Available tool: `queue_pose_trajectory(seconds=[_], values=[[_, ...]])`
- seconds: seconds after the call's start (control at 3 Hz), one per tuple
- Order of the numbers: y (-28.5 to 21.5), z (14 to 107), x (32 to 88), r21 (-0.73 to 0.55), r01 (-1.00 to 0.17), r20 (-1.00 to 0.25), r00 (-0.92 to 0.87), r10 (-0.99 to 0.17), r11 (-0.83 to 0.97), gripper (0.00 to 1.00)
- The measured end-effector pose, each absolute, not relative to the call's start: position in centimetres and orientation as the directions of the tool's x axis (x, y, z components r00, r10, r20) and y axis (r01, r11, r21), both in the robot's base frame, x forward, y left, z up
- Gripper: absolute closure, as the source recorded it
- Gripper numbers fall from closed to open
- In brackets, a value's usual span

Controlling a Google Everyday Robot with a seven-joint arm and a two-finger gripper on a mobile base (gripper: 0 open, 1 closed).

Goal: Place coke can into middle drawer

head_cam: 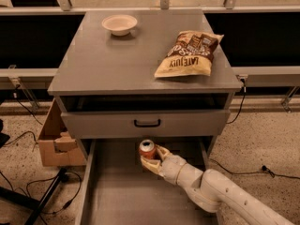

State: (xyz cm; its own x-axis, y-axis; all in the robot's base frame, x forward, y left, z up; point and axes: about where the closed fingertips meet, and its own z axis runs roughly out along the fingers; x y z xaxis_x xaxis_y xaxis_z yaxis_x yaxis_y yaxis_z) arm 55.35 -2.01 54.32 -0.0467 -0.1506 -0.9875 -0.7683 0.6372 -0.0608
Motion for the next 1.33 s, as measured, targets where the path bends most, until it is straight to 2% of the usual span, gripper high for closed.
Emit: queue_pose_trajectory(seconds=[1.0,1.33], values=[[1.6,44.4,56.1,0.010,-0.841,-0.994,-0.066,-0.084,0.541,1.00],[1.8,44.5,56.1,0.012,-0.843,-0.995,-0.066,-0.081,0.538,0.74]])
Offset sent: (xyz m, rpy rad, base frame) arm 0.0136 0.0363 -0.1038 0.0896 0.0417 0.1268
